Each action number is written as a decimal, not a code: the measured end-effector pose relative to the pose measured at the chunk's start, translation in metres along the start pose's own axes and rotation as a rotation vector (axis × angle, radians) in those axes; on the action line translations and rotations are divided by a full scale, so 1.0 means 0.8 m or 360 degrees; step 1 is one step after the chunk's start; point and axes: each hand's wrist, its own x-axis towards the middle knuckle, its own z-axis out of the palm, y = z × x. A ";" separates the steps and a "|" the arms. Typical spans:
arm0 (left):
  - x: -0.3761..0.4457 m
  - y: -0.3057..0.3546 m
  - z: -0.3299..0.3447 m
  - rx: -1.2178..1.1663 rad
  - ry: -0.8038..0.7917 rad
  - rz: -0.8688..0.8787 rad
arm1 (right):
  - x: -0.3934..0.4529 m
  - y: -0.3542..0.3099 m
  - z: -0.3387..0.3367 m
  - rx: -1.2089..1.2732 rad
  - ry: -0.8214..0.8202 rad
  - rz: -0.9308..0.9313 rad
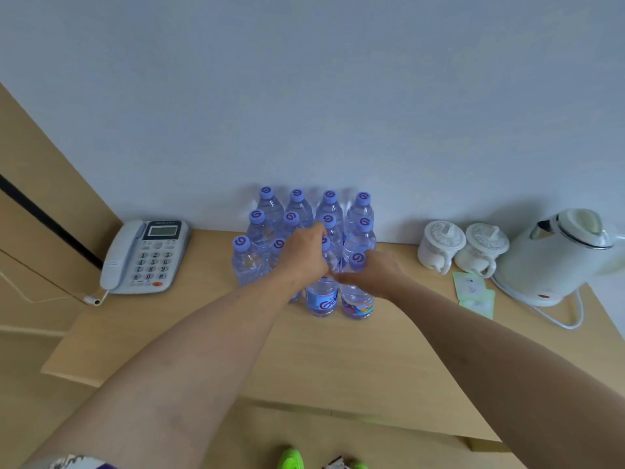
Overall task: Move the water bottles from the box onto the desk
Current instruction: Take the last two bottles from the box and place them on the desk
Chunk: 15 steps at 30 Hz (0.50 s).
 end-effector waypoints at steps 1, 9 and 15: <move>0.000 0.000 0.001 0.0006 0.0000 0.0010 | 0.000 0.000 -0.005 -0.0040 0.0021 -0.0008; -0.002 -0.010 0.003 0.0005 0.0035 0.0126 | -0.010 0.006 0.001 0.0479 0.0332 0.0015; -0.006 -0.014 0.002 0.0007 0.0023 0.0150 | -0.012 -0.008 -0.002 0.0349 0.0274 -0.0049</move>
